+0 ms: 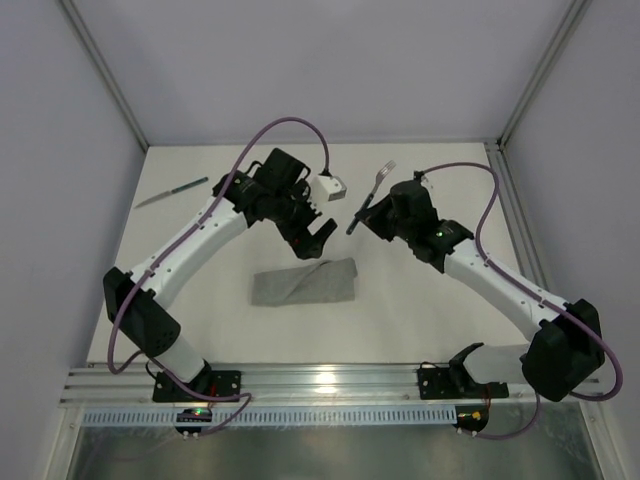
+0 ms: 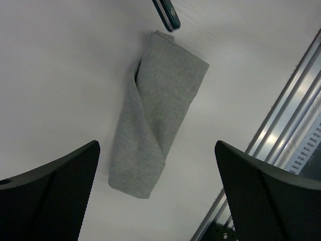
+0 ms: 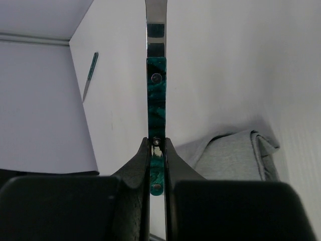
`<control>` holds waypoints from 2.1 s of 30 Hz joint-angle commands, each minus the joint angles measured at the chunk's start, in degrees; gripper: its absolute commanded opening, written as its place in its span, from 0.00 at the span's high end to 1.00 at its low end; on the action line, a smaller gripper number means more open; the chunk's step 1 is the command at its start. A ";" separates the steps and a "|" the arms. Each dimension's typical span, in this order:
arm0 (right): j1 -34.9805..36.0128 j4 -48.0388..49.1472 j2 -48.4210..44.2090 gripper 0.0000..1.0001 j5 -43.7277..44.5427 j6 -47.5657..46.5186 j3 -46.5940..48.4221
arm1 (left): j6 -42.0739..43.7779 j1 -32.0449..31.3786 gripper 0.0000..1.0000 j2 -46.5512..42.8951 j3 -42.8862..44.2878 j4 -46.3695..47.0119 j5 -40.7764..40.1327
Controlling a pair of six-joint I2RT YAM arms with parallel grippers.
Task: Fold the napkin into a case and place the utensils inside
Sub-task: Pass from the right arm to the left, then pass from the left arm to the right
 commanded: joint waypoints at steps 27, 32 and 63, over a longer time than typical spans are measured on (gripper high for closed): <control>12.72 5.75 1.43 0.97 1.94 13.21 3.27 | -8.37 0.03 0.67 4.06 1.52 10.89 4.57; 12.72 5.92 1.26 0.97 0.27 13.57 0.54 | -7.58 0.12 1.00 3.97 0.99 9.92 5.01; 9.99 -5.77 -22.83 0.25 -25.14 -133.63 -9.58 | 19.31 6.71 1.00 6.60 -5.69 -22.15 25.75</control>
